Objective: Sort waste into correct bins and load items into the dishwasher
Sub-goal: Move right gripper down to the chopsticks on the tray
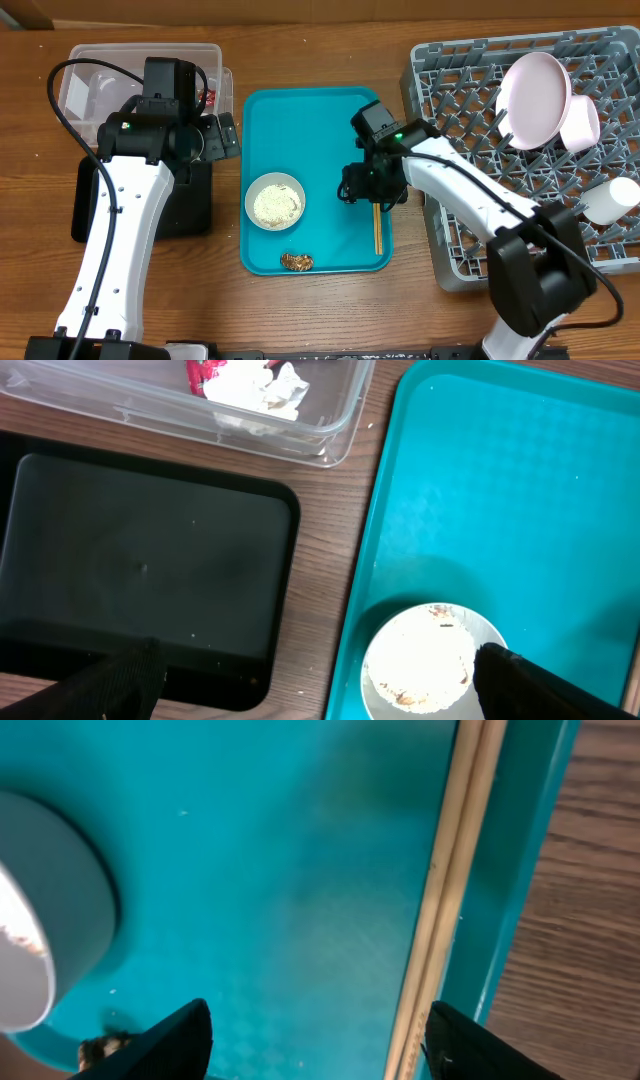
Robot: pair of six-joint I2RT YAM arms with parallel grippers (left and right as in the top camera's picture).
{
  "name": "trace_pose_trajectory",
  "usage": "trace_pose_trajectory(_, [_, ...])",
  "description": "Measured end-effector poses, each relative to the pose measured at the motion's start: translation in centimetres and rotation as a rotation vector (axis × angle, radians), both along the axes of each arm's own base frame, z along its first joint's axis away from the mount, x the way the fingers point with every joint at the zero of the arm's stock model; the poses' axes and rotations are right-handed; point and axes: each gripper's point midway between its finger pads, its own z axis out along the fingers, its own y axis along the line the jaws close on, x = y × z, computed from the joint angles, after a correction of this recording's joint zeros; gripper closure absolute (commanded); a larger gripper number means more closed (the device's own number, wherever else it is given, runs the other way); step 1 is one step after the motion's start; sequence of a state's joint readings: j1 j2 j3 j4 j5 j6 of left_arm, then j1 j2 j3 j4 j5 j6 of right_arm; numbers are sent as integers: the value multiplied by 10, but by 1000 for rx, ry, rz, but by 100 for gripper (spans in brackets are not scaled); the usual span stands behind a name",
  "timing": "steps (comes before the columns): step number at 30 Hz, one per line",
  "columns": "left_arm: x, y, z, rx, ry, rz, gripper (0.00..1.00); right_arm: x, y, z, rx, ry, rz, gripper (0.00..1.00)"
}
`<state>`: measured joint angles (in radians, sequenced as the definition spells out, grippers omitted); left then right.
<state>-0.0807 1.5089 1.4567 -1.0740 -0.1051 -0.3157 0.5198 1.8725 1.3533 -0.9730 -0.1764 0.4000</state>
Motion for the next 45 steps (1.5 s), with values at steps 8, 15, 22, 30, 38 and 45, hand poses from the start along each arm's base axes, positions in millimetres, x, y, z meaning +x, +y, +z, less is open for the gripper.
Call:
trace_pose_trajectory(8, [0, 0, 0, 0, 0, 0, 0, 0, 0, -12, -13, 31, -34, 30])
trace_pose_trajectory(15, [0, 0, 0, 0, 0, 0, 0, -3, -2, -32, -38, 74, -40, 30])
trace_pose_trajectory(22, [0, 0, 0, 0, 0, 0, 0, -1, -1, -32, -33, 66, -42, 30])
trace_pose_trajectory(30, [0, 0, 0, 0, 0, 0, 0, -7, 7, -35, -39, 73, -18, 30])
trace_pose_trajectory(38, [0, 0, 0, 0, 1, 0, 0, -12, 6, -47, -60, 108, -13, 31])
trace_pose_trajectory(45, [0, 0, 0, 0, 0, 0, 0, -27, -3, -39, -104, 178, -12, 30])
